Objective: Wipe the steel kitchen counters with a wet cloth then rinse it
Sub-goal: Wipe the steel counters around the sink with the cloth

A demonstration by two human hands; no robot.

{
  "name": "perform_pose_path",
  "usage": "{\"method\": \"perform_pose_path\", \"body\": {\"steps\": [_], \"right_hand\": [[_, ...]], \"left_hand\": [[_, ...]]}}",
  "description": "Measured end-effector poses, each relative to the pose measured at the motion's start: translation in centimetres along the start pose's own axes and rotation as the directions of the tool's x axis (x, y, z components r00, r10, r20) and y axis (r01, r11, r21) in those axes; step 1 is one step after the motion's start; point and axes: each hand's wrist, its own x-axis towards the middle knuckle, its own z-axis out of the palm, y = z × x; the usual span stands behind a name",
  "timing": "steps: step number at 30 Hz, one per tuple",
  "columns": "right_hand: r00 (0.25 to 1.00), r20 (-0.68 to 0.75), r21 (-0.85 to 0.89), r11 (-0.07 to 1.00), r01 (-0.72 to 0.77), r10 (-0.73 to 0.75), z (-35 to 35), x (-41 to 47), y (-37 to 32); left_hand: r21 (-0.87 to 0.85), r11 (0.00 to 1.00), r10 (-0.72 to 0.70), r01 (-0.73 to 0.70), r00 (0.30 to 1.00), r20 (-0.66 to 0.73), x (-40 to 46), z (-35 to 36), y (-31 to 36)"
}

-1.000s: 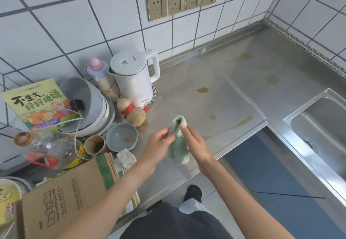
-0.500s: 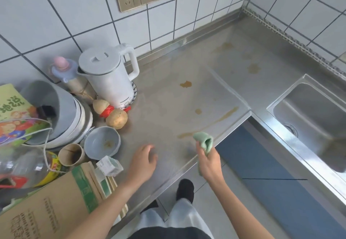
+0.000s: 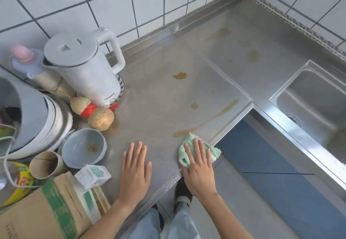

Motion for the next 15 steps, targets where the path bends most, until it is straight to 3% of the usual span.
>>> {"method": "perform_pose_path", "body": {"steps": [2, 4, 7, 10, 12, 15], "right_hand": [[0.99, -0.014, 0.09, 0.987, -0.136, 0.138, 0.2, 1.2, -2.4], [0.986, -0.021, 0.164, 0.973, -0.16, 0.165, 0.8, 1.8, -5.3], [0.989, -0.04, 0.157, 0.976, 0.149, -0.144, 1.9, -0.9, -7.0], [0.904, -0.017, 0.074, 0.901, 0.427, -0.427, 2.5, -3.8, -3.3], [0.912, 0.016, 0.042, 0.911, 0.409, -0.41, 2.0, -3.5, -0.1], [0.976, 0.018, 0.036, 0.975, 0.217, -0.218, 0.2, -0.4, 1.9]], "left_hand": [[0.008, 1.0, -0.001, 0.001, 1.0, -0.022, -0.1, 0.3, 0.0], [0.013, 1.0, 0.008, -0.007, 0.999, -0.039, -0.1, 0.5, -0.1], [-0.046, 0.999, 0.014, -0.017, 0.997, -0.077, -0.2, 0.4, -0.2], [-0.149, 0.988, -0.041, 0.024, 0.993, -0.11, 0.5, 0.4, -0.7], [-0.128, 0.991, -0.04, 0.025, 0.992, -0.122, 1.6, 0.7, -0.8], [-0.123, 0.984, -0.144, 0.126, 0.979, -0.148, 3.3, 0.4, -0.2]]}}
